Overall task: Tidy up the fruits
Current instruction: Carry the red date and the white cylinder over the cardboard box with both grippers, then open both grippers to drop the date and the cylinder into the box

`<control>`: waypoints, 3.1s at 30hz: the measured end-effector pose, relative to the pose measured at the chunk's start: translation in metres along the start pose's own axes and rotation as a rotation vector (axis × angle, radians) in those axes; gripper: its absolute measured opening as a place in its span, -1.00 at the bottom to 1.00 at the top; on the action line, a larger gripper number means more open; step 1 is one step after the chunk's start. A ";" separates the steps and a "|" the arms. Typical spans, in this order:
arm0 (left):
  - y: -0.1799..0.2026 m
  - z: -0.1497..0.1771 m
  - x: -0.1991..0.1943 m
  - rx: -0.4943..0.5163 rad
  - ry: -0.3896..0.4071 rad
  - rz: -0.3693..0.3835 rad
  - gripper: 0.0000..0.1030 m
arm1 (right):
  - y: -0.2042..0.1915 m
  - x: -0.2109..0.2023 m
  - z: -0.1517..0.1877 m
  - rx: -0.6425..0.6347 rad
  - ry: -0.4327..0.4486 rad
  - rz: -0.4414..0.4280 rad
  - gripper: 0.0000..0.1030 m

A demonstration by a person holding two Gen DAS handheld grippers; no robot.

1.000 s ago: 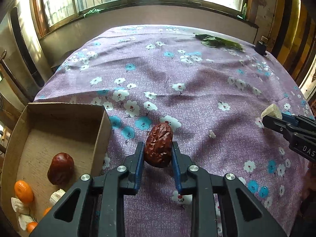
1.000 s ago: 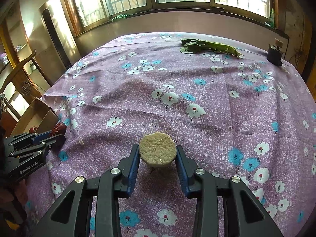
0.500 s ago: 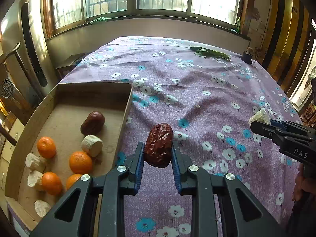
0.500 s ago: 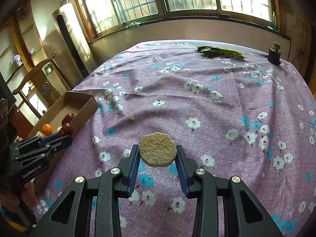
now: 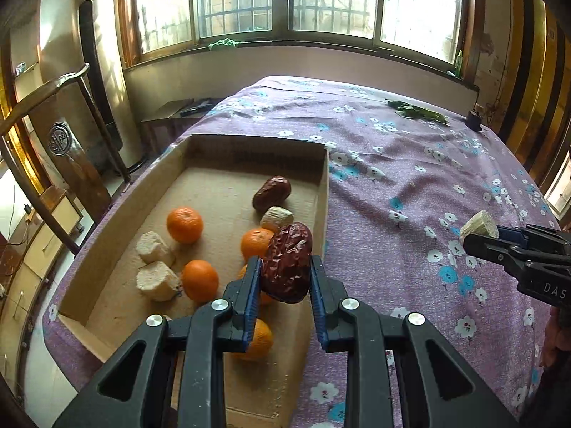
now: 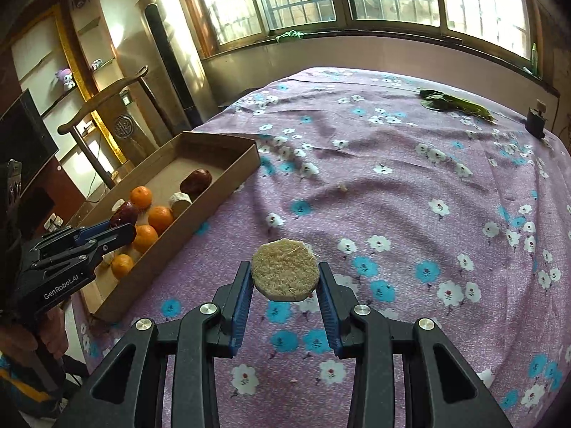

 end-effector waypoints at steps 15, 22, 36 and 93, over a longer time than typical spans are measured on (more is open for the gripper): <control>-0.055 0.023 -0.006 -0.052 -0.004 -0.078 -0.51 | -0.082 0.027 0.010 -0.133 -0.061 -0.065 -0.24; -0.075 0.032 -0.003 -0.083 -0.019 -0.096 -0.51 | -0.111 0.043 0.015 -0.186 -0.090 -0.086 -0.24; -0.106 0.042 0.011 -0.136 -0.051 -0.118 -0.51 | -0.152 0.073 0.012 -0.270 -0.138 -0.116 -0.24; -0.092 0.029 -0.001 -0.116 0.010 -0.260 0.61 | -0.140 0.073 -0.010 -0.189 -0.060 -0.094 0.63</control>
Point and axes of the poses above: each gripper's, at about its wrist camera, not at the fingertips, and x roughly the way its jaws point, y to its right, z to its underside, the point moved 9 cm from there along x, roughly the way its jaws point, and after that the axes turned 15 degrees about x, right-handed, at the moved point
